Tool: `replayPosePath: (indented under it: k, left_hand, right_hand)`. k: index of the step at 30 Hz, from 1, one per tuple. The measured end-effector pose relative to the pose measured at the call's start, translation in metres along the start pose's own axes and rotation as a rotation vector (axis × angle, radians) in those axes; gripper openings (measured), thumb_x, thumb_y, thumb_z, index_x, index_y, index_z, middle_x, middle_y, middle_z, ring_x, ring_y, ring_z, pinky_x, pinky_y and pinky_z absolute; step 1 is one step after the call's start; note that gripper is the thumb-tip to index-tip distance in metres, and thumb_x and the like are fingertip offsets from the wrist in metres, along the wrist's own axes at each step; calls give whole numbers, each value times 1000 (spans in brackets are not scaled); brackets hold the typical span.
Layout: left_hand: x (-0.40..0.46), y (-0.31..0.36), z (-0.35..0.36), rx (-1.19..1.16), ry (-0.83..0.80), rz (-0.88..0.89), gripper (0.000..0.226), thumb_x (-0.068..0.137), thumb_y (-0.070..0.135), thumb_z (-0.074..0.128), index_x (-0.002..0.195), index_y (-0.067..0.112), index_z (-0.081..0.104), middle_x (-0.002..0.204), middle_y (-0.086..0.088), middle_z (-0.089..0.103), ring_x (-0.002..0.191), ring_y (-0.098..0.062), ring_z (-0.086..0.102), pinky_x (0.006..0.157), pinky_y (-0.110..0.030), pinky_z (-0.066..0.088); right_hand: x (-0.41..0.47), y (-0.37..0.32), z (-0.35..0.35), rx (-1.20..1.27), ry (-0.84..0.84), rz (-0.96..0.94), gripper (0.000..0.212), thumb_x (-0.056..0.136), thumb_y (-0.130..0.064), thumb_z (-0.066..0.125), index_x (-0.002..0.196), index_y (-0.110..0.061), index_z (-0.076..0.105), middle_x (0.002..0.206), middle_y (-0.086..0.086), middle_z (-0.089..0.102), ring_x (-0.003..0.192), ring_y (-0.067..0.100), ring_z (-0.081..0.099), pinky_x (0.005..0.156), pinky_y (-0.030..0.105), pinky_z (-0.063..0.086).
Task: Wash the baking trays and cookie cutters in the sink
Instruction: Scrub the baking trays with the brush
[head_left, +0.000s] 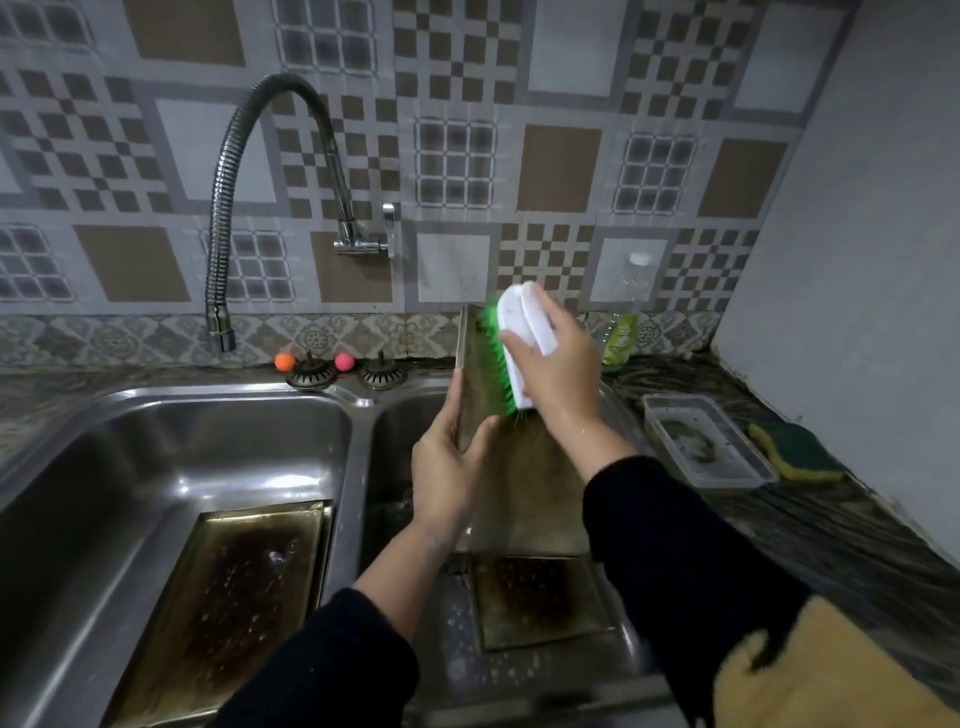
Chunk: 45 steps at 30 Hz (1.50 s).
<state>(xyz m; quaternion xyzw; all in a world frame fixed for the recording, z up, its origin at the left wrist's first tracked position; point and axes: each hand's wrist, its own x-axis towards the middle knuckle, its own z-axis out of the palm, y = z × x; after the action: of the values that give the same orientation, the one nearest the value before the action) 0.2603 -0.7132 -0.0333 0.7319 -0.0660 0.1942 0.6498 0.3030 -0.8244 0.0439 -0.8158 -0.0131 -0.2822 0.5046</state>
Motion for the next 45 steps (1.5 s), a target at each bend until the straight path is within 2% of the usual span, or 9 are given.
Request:
replayPosePath:
  k: [8,13,16,20,30,35,38,42,45]
  left_hand:
    - [13,-21,-18,-29,173,-72,56,97,18,53,144,42,32,121,17,62,99,13,60,85,-17,48]
    - [-1,-1,1,6,42,20,56,97,16,52,146,33,31,126,-4,62,108,0,56,95,-37,45]
    - [-1,5,12,-15,26,42,55,97,15,53,146,30,32,126,22,57,112,10,55,100,-22,45]
    - [10,-7,0,-9,146,2,55,97,17,53,146,31,33,120,22,59,100,15,58,81,-4,45]
    - [-12,6,8,85,67,38,57,97,16,53,147,30,31,117,38,49,107,22,51,91,-3,40]
    - [-9,4,2,130,196,23,55,97,18,53,147,29,33,97,43,55,84,28,52,76,-3,42]
    - [-5,-5,-10,199,209,6,56,98,21,52,148,34,31,76,51,53,72,25,52,74,-14,41]
    - [-11,0,-8,371,154,43,61,97,26,53,146,47,24,71,34,58,69,14,59,64,-16,46]
    - [-21,9,0,628,74,220,65,96,27,52,145,53,17,75,11,66,60,-11,64,49,-25,41]
  right_hand:
    - [-110,22,4,138,-220,-11,70,77,-23,78,138,-33,46,130,-22,53,119,-3,50,102,28,46]
    - [-18,15,-7,47,-75,71,62,81,-30,73,137,-30,47,126,-8,58,101,10,56,75,24,54]
    - [16,18,-14,42,-31,143,61,82,-30,72,138,-29,46,132,-7,52,108,18,55,79,38,57]
    - [-59,39,-18,65,-154,140,64,80,-25,74,138,-31,45,109,-25,52,86,-6,52,62,6,41]
    - [16,42,-33,80,-37,271,59,84,-29,70,136,-28,44,132,0,51,102,20,55,80,42,56]
    - [-55,43,-22,111,-174,287,65,83,-27,71,140,-30,40,122,-10,56,91,5,54,63,12,44]
    - [-108,51,-15,185,-216,226,70,80,-28,74,138,-40,38,127,-16,54,98,5,61,83,24,52]
    - [-65,18,-15,262,-211,230,74,86,-32,67,145,-47,25,123,-21,42,77,11,65,63,29,58]
    - [-23,-9,-14,115,-241,200,73,86,-51,61,147,-45,21,131,-13,49,101,15,62,82,31,54]
